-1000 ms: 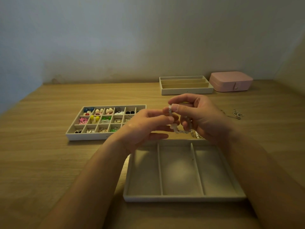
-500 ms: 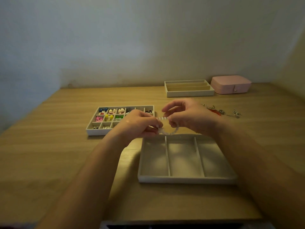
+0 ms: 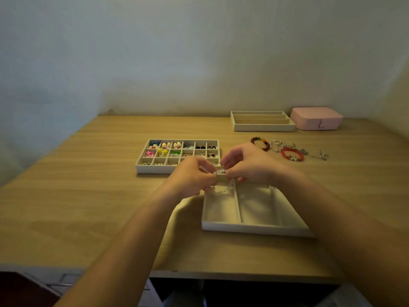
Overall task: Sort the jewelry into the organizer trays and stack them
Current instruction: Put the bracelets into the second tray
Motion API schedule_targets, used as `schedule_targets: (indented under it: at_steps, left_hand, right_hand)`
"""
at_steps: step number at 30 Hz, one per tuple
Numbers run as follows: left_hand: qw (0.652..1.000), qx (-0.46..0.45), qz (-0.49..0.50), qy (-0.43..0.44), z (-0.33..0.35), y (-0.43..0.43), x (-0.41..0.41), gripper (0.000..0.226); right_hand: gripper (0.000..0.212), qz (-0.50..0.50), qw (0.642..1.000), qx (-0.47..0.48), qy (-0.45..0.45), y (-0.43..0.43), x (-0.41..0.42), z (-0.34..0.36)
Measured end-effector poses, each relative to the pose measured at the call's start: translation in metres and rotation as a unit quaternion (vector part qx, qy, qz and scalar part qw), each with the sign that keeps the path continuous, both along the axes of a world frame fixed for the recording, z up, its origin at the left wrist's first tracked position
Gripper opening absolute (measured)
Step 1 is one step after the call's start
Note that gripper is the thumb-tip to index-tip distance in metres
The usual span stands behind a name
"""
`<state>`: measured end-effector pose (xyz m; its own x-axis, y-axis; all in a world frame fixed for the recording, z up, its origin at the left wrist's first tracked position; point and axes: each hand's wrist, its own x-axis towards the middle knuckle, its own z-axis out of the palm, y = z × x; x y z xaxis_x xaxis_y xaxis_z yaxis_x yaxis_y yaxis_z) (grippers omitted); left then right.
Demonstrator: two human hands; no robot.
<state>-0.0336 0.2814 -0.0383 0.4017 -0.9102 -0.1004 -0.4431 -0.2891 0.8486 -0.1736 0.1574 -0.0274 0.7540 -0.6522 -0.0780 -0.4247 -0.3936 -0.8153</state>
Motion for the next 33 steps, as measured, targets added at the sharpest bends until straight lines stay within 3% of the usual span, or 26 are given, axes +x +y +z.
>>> schedule_targets:
  at_steps: [12, 16, 22, 26, 28, 33]
  left_hand:
    - [0.999, 0.012, -0.044, 0.018, 0.008, 0.001, -0.002, 0.008]
    - [0.998, 0.025, -0.041, -0.032, 0.001, -0.001, 0.001, 0.017]
    - [0.99, -0.028, 0.009, -0.138, -0.006, 0.001, 0.002, 0.017]
    - [0.974, -0.031, -0.005, -0.225, -0.01, 0.008, -0.004, 0.018]
    - [0.969, -0.002, -0.039, -0.245, -0.01, 0.01, -0.005, 0.021]
    - [0.945, 0.058, -0.1, -0.306, -0.003, 0.009, -0.005, 0.019]
  right_hand:
    - [0.018, 0.008, 0.999, -0.028, 0.045, -0.003, 0.005, 0.001]
    - [0.021, 0.017, 0.998, -0.047, 0.05, -0.001, 0.008, -0.006]
    - [0.023, -0.023, 0.984, -0.171, 0.037, 0.003, 0.012, -0.014]
    - [0.008, -0.047, 0.975, -0.218, 0.025, 0.006, 0.007, -0.012]
    - [0.01, -0.014, 0.977, -0.212, 0.028, 0.006, 0.002, -0.008]
    - [0.022, 0.099, 0.967, -0.191, 0.137, 0.01, -0.011, -0.008]
